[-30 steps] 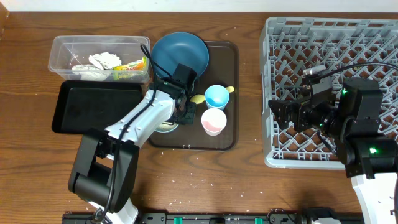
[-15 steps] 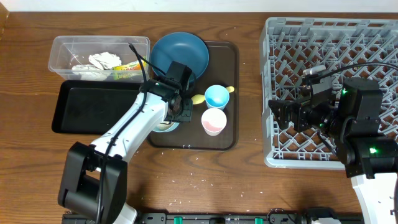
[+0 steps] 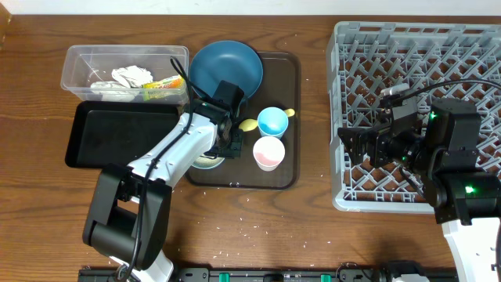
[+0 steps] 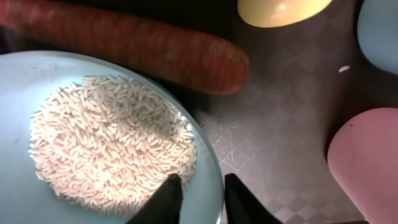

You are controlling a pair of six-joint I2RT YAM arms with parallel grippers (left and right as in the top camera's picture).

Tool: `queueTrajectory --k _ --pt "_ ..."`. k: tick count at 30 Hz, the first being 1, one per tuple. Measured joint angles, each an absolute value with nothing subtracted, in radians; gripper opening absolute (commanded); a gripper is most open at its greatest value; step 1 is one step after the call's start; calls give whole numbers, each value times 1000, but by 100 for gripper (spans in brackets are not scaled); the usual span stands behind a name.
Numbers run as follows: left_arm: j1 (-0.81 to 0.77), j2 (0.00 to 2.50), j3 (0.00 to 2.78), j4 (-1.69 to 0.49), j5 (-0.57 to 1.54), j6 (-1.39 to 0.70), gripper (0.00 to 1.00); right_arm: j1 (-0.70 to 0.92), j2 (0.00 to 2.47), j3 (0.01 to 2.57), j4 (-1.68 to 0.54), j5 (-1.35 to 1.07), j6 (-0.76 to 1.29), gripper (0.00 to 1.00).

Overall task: Sort waste into correct bins and load items into the dishwasher rack
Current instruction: 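Lift the rice bowl left and tip the rice onto the black tray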

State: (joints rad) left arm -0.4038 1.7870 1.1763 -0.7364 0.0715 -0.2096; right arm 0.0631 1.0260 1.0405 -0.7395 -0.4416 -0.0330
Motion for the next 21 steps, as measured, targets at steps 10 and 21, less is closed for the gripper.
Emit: queueTrajectory --k 10,21 --pt "-404 1787 1150 -724 60 -210 27 63 1026 1040 -740 -442 -33 99" --pt "-410 1787 1143 -702 52 -208 6 63 1026 1040 -740 -442 -33 99"
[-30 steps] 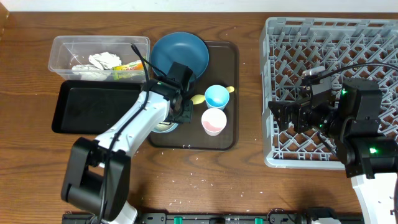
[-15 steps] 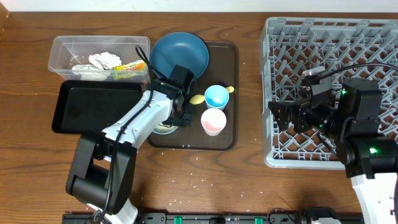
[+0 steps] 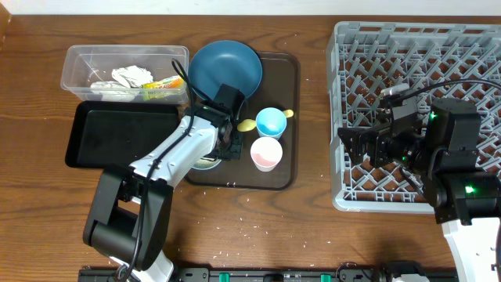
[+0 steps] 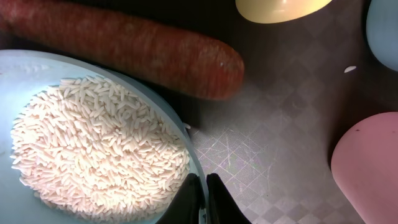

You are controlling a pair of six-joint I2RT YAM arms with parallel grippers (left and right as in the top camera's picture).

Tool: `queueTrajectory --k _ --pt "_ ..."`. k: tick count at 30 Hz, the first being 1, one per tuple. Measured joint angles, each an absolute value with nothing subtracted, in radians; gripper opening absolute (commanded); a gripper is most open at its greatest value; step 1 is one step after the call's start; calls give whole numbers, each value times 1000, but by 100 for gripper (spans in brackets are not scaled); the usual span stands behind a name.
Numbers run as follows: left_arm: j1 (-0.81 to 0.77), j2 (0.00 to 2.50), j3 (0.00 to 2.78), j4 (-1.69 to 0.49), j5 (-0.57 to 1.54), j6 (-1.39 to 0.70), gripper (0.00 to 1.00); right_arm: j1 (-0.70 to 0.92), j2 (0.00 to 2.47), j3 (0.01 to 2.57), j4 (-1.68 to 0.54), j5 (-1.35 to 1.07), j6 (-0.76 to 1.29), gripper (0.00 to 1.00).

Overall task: Sort waste into correct bins and load items into the dishwasher rack
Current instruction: 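Lift the rice bowl left and tip the rice onto the black tray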

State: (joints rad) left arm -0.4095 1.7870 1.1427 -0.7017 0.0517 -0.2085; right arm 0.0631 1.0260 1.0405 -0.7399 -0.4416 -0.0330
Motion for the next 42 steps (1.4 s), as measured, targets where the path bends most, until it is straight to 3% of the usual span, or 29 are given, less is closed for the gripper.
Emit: queueTrajectory --k 12,21,31,42 --pt "-370 1710 1257 -856 91 -206 6 63 1026 1040 -736 -442 -33 99" --pt "-114 1549 1296 -857 273 -176 6 63 1026 1040 -736 -442 -33 99" --pt "353 1621 1296 -846 714 -54 6 63 1026 1040 -736 -442 -33 99" --pt "632 1877 1296 -777 1288 8 7 63 1026 1040 -722 -442 -33 99"
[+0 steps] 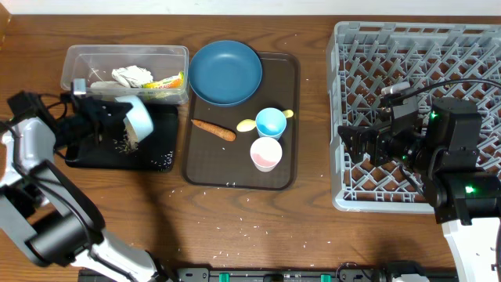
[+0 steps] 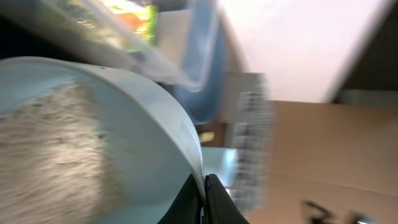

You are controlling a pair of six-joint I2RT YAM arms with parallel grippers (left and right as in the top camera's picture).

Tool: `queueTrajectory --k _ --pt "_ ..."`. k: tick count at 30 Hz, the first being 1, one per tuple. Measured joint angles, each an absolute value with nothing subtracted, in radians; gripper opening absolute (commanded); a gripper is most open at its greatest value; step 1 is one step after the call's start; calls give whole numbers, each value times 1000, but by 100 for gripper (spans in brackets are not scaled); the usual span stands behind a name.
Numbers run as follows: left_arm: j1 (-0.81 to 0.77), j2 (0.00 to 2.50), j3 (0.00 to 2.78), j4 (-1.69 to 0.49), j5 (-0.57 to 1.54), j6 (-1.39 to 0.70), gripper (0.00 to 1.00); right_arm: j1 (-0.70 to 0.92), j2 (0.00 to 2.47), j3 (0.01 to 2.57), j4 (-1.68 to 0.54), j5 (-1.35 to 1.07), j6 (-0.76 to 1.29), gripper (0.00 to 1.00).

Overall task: Sort waste into correct bins and load items into the dishwasher rack
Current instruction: 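Lift the rice bowl left and tip the rice onto the black tray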

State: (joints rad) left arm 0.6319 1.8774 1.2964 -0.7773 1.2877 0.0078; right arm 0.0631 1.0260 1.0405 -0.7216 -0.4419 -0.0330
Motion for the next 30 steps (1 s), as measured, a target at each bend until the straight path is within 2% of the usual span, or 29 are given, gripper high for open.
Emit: queueTrajectory --k 8,30 --pt "695 1946 1296 -781 1497 -10 6 63 1026 1040 -722 -442 -33 99" --pt "731 1946 1296 -705 1546 -185 6 63 1027 1040 -716 -442 -33 99"
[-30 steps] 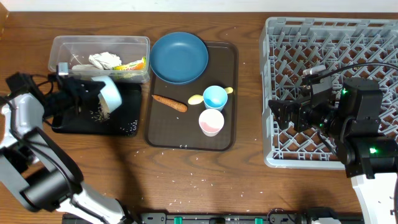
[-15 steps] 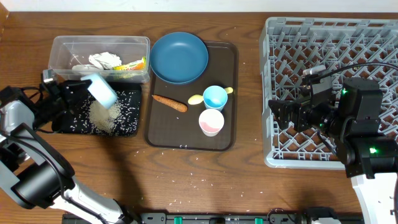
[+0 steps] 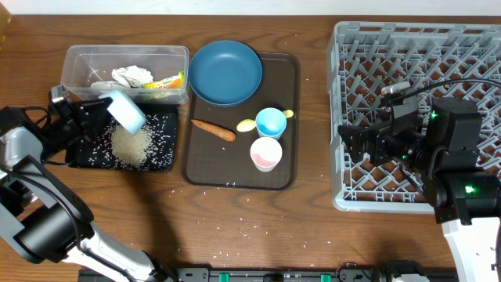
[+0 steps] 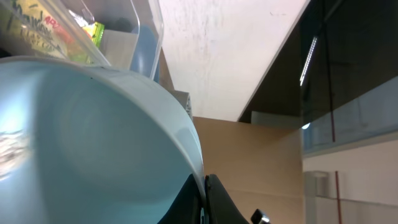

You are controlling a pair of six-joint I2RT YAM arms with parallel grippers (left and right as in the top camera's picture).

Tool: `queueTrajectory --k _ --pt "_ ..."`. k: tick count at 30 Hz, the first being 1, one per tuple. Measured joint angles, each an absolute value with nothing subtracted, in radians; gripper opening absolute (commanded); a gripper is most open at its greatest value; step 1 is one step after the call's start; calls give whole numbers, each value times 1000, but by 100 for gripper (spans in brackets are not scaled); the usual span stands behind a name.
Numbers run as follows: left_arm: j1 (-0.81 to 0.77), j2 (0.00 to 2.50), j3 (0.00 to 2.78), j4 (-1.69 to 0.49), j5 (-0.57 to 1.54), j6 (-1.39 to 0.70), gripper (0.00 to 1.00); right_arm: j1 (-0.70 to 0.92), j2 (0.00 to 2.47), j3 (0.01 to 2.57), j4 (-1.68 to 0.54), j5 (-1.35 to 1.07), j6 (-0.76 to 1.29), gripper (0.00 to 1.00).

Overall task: Sort waste into correct bins and load items into the dishwasher rack
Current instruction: 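Lift the rice bowl left and tip the rice onto the black tray, then set the emptied bowl back on the brown tray and grasp the pink cup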

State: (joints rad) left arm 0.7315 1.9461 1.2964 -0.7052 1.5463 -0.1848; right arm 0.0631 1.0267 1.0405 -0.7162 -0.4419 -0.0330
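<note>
My left gripper (image 4: 204,198) is shut on the rim of a light blue bowl (image 4: 93,143), whose inside shows bare. In the overhead view that bowl (image 3: 125,112) hangs tipped over the black tray bin (image 3: 86,119), with my left gripper (image 3: 106,105) at its left edge. A pile of white rice (image 3: 131,145) lies in the bin. My right gripper (image 3: 354,146) hovers open over the grey dishwasher rack (image 3: 415,47), holding nothing.
A clear bin (image 3: 78,59) with wrappers stands behind the black one. The brown serving tray (image 3: 286,176) carries a dark blue plate (image 3: 225,72), a carrot (image 3: 214,129), a yellow spoon (image 3: 248,124), a blue cup (image 3: 272,122) and a pink cup (image 3: 267,153). Rice grains dot the table front.
The bowl was tilted over the black bin with rice still in it and few grains below. Now it is tipped further, looks bare inside, and a rice pile lies in the bin.
My left gripper stood open around the rim of the rice bowl on the brown tray, then shut on that rim. Later it held the bowl tilted over the black bin at the left. Now the rice lies in the bin. The right arm stayed still.
</note>
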Motion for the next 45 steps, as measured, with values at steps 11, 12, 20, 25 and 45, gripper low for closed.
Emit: queueTrajectory --k 11,12,20,25,45 --pt "743 1946 1296 -756 1546 -233 6 63 1028 1040 -715 -442 -33 99" --pt "744 1946 1296 -757 1546 -233 6 63 1028 1040 -715 -442 -33 99" --pt "682 1924 1296 -917 1525 -121 6 63 1028 1040 -713 -442 -33 99" --pt "503 1824 1296 -1053 1351 28 6 63 1028 1040 -710 -442 -33 99" --pt "-228 1765 1271 -962 500 57 27 63 1028 1040 -718 -442 -33 99"
